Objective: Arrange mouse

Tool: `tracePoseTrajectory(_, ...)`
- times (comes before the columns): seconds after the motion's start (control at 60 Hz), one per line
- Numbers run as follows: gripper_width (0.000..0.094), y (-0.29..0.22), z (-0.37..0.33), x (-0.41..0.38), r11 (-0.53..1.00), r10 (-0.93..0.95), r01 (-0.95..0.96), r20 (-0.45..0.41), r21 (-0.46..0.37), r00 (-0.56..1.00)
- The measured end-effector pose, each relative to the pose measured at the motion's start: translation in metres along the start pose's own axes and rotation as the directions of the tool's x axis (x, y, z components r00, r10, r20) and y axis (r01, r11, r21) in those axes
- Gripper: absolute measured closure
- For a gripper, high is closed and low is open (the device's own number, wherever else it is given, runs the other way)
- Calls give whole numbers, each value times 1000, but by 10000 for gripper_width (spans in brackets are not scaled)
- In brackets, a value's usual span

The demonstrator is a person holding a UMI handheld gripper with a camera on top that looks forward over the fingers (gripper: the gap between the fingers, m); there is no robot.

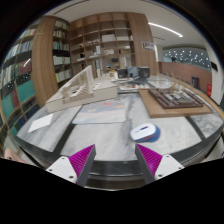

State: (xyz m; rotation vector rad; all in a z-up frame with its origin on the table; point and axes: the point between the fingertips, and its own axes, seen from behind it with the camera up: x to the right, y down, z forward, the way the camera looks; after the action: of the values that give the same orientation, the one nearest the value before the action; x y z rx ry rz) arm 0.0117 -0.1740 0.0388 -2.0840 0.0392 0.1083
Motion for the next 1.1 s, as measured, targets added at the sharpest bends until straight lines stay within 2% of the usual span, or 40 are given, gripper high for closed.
tracePoseTrajectory(0.117, 120, -10, 14, 77, 998, -65, 67, -101, 16, 993)
tracePoseTrajectory(0.217, 121, -10, 32, 119, 995, -102, 103, -144, -3, 984)
tracePoseTrajectory(0.433, 117, -9, 72, 135, 990, -139, 137, -66, -34, 988)
tracePoseTrajectory(0.85, 103, -44, 153, 139, 987, -124, 129, 61, -94, 990)
tracePoseTrajectory(0.933, 139, -50, 161, 144, 989, -112, 117, 55, -92, 992)
tracePoseTrajectory(0.95, 117, -50, 162, 144, 989, -110, 115, 53, -94, 992)
tracePoseTrajectory(0.967, 144, -50, 162, 145, 989, -109, 114, 49, -99, 993)
tracePoseTrajectory(1.0, 331, -48, 162, 139, 988, -106, 112, 64, -109, 992)
tracePoseTrajectory(1.1, 426, -48, 161, 139, 986, -134, 134, 7, -99, 991)
